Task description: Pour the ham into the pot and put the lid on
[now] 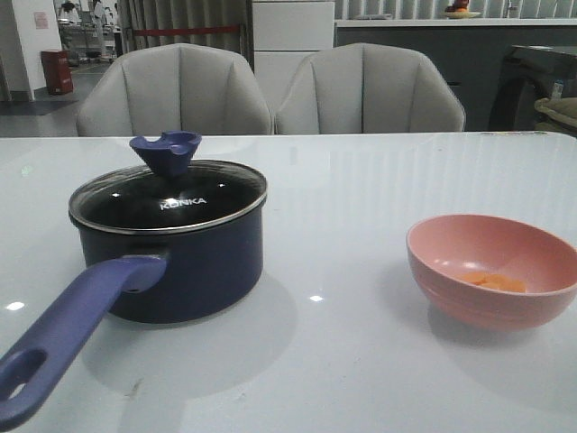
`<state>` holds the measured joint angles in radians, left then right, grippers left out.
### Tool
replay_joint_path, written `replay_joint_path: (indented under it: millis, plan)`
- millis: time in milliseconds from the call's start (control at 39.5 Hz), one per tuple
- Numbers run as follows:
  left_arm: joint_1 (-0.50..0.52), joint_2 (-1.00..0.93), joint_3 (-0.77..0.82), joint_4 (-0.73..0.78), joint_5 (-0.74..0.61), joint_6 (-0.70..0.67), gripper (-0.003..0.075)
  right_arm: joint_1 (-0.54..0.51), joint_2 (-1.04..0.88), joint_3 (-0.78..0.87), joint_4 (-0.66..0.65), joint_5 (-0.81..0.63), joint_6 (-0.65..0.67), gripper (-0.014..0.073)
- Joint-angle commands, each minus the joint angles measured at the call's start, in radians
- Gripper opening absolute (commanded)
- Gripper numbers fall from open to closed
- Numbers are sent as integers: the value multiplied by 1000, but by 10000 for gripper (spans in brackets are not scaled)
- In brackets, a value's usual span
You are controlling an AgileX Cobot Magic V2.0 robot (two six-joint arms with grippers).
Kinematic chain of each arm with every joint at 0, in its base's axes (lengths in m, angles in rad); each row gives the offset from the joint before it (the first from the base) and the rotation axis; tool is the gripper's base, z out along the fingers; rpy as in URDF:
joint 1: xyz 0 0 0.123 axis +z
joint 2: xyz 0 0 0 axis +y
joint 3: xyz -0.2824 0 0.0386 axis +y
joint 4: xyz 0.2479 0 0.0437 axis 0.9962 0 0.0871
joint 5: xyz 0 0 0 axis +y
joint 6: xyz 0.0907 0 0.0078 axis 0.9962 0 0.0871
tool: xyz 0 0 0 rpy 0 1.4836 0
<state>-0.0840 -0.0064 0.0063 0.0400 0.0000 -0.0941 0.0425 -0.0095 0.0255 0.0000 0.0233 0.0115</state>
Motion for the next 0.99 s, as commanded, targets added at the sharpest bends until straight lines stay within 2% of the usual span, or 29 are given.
replay_joint_path:
  millis: [0,811,963]
  plan:
    - [-6,-22,33,-2,-78,-6,114,-5,-19,11,0,-85,-3,138]
    - [-6,-22,33,-2,-80,-6,114,-5,-19,11,0,-85,-3,138]
    - [-6,-22,31,0,-213,-6,114,-5,-19,11,0,-85,-3,138]
